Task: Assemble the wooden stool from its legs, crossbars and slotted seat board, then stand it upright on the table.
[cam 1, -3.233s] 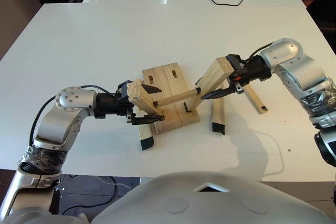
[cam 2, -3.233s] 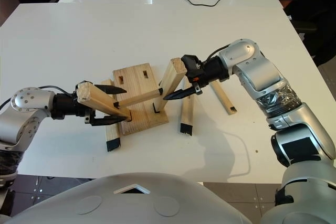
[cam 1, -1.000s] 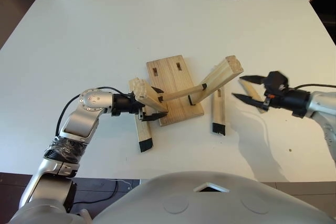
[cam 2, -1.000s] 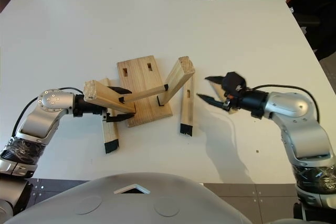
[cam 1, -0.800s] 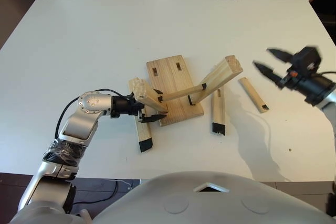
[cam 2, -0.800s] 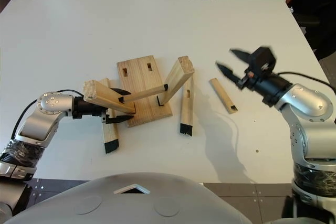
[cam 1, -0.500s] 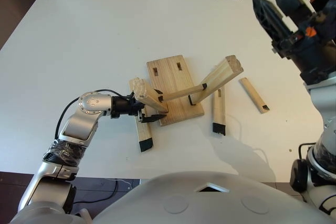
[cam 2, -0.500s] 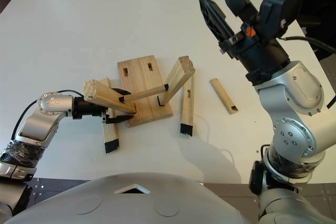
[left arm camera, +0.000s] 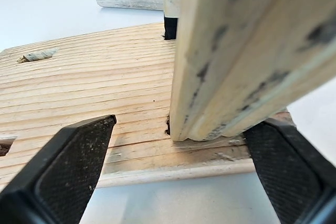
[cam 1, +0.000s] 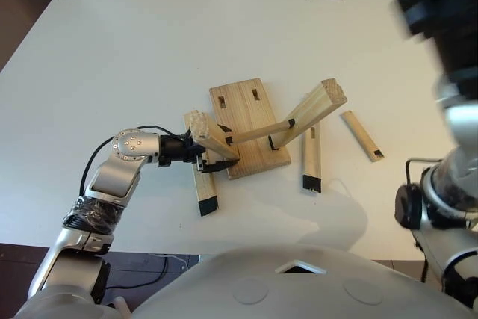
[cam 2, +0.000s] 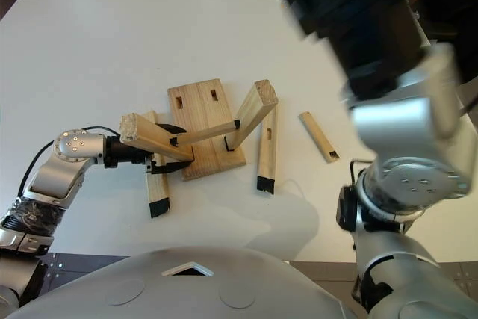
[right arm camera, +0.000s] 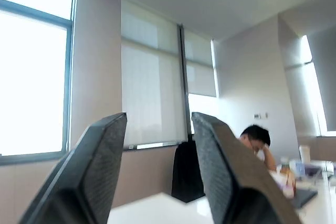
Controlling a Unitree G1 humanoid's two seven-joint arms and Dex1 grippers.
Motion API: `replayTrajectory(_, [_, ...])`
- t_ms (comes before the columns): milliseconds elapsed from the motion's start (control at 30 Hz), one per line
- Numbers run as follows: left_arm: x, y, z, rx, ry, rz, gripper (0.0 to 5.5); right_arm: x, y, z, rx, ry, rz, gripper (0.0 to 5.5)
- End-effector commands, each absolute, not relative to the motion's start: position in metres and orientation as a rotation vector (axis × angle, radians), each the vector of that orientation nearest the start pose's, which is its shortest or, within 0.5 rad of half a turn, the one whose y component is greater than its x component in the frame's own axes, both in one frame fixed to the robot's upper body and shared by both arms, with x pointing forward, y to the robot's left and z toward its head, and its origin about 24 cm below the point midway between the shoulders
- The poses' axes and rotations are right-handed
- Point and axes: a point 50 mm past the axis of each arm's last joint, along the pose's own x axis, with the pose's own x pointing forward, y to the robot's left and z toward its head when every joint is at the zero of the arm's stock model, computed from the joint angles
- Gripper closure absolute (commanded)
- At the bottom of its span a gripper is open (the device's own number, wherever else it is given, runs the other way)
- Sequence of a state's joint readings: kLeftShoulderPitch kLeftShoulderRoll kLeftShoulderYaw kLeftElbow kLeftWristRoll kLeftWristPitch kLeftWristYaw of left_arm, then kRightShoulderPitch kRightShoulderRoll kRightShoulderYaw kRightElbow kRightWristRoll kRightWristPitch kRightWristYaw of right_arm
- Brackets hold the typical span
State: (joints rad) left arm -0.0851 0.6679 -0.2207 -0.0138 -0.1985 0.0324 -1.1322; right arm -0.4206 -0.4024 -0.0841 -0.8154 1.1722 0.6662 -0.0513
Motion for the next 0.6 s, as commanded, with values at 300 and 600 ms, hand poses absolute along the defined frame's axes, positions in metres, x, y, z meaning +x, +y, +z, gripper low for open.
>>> replayTrajectory(300, [0.226,0.178,0.051,0.432,0.330,-1.327,1.14,0.228,-0.091,0.202,0.294,-0.134,0.860,3.24])
replayTrajectory(600, [0.225,0.180,0.049,0.434,0.339,-1.315,1.14,0.215,-0.134,0.325,0.312,-0.681,0.844,3.24])
